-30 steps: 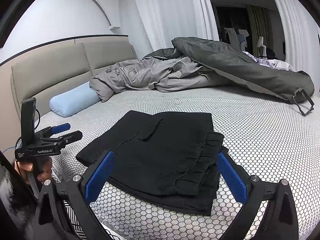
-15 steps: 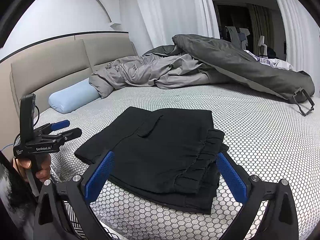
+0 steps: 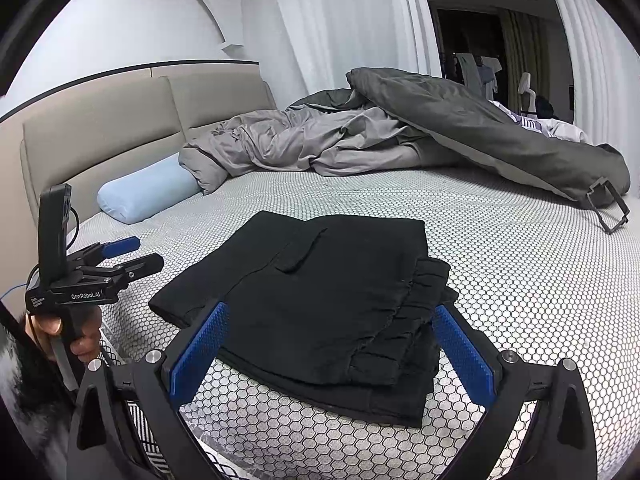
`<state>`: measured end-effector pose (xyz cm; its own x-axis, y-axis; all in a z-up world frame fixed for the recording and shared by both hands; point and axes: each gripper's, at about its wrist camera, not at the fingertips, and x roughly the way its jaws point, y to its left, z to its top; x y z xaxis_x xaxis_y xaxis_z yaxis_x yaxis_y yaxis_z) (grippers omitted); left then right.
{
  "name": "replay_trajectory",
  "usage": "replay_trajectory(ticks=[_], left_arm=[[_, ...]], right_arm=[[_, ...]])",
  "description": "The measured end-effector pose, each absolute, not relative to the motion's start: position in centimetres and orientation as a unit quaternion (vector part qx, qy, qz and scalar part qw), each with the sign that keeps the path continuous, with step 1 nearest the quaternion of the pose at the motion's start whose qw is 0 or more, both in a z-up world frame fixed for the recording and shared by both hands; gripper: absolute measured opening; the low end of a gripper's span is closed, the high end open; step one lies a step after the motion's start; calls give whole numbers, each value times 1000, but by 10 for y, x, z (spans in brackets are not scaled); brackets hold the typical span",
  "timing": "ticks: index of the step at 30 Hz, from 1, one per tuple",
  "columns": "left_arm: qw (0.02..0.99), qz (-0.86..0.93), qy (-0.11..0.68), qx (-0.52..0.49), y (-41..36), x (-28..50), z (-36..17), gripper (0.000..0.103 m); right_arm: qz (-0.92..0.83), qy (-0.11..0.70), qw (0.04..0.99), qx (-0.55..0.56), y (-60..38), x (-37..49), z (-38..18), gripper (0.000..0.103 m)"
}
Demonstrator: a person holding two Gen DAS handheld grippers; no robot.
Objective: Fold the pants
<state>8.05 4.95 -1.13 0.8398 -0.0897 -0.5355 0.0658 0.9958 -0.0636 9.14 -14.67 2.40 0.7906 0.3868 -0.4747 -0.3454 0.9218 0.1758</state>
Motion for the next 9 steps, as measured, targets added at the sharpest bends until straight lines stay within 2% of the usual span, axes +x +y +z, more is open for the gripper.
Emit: replay_trajectory(ticks=[9], left_arm=[[958,-44,281,-19,51,82,-12,102]], right_arm=[[194,260,945,38,-147,92,24,103]])
